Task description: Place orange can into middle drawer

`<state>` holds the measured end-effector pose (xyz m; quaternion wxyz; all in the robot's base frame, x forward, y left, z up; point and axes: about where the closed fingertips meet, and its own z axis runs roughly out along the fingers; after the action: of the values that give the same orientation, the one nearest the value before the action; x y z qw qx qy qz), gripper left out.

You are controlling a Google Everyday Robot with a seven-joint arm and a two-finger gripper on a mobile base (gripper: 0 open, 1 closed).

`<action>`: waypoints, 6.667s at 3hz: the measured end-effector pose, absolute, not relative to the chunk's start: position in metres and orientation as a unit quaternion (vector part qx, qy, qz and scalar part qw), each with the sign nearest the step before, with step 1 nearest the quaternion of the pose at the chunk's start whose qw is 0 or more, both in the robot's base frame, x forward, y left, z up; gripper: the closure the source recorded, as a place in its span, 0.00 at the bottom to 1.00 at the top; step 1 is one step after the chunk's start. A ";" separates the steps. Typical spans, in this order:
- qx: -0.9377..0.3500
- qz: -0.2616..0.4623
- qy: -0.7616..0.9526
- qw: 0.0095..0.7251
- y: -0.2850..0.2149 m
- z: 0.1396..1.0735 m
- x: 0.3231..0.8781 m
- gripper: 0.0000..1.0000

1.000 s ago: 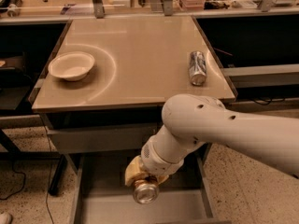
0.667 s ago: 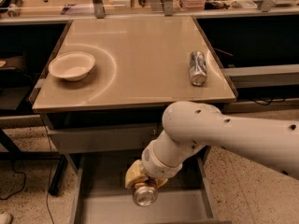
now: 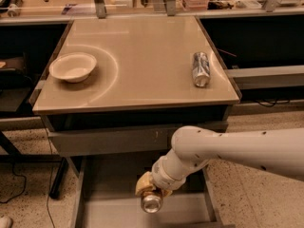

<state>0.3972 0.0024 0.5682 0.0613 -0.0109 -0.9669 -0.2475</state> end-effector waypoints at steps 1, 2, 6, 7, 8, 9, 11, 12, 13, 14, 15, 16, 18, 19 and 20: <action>-0.028 -0.254 -0.964 0.080 0.003 0.525 0.407 1.00; -0.031 -0.254 -0.962 0.091 0.004 0.516 0.403 1.00; -0.119 -0.237 -0.964 0.018 0.008 0.436 0.446 1.00; -0.144 -0.232 -0.962 0.008 0.005 0.411 0.457 1.00; -0.162 -0.229 -0.960 0.003 0.002 0.390 0.465 1.00; -0.175 -0.229 -0.957 0.000 -0.001 0.377 0.470 1.00; -0.182 -0.237 -0.954 0.004 -0.001 0.374 0.473 0.82; -0.182 -0.237 -0.954 0.004 -0.001 0.374 0.473 0.59; -0.182 -0.237 -0.954 0.004 -0.001 0.374 0.473 0.36; -0.182 -0.237 -0.954 0.004 -0.001 0.374 0.473 0.13; -0.181 -0.237 -0.954 0.004 -0.001 0.374 0.473 0.00; -0.181 -0.237 -0.954 0.004 -0.001 0.374 0.473 0.00; -0.193 -0.207 -0.958 -0.042 -0.018 0.421 0.469 0.00; -0.236 -0.174 -0.952 -0.089 -0.047 0.466 0.470 0.00; -0.276 -0.151 -0.941 -0.122 -0.083 0.504 0.457 0.00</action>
Offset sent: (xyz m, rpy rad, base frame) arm 0.0087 0.0007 -0.0383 0.0104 0.0399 -0.0218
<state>0.4570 -0.0828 0.5041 -0.1216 -0.2761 -0.9413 -0.1514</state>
